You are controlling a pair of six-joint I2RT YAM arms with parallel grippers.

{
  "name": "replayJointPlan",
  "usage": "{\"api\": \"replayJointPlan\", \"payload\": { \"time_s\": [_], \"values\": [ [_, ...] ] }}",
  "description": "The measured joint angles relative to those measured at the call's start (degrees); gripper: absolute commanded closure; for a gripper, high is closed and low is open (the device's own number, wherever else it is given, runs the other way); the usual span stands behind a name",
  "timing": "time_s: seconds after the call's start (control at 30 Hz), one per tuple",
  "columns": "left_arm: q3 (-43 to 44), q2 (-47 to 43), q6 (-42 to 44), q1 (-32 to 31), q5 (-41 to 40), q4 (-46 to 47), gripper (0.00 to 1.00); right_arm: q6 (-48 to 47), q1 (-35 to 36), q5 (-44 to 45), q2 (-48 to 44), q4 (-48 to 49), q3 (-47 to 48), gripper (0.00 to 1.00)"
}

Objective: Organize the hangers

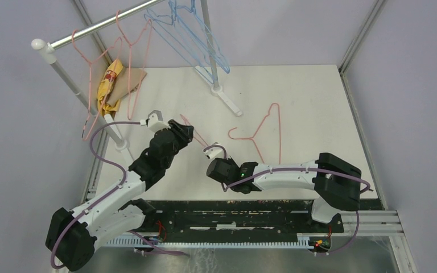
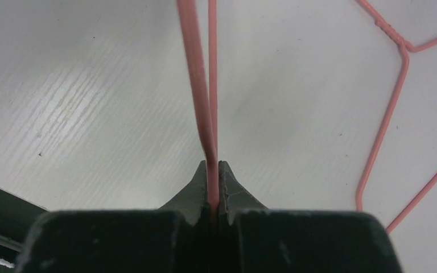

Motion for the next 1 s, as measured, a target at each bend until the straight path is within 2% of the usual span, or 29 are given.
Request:
{"api": "replayJointPlan", "payload": {
  "time_s": [0.03, 0.07, 0.23, 0.47, 0.7, 1.0],
  "values": [
    [0.02, -0.20, 0.57, -0.02, 1.01, 0.35, 0.13, -0.52, -0.02, -0.35, -0.57, -0.13, -0.31, 0.99],
    [0.02, -0.44, 1.01, -0.02, 2.23, 0.98, 0.01, -0.79, 0.00, -0.37, -1.03, -0.15, -0.61, 0.99],
    [-0.20, -3.43, 3.04, 0.00, 8.28, 1.66, 0.01, -1.84, -0.50, 0.39, -3.28, 0.09, -0.85, 0.99],
    [-3.39, -14.38, 5.70, 0.00, 14.88, 0.72, 0.01, -5.44, -1.79, 0.85, -4.17, -0.42, 1.84, 0.99],
    [-5.53, -21.66, 7.65, 0.00, 16.17, -2.73, 0.01, -11.61, -4.31, 1.95, -4.17, -0.74, 11.23, 0.99],
    [-11.45, -23.61, 7.67, 0.00, 16.20, -6.95, 0.01, -18.08, -7.17, 1.95, -2.43, 1.01, 25.68, 0.99]
  ]
}}
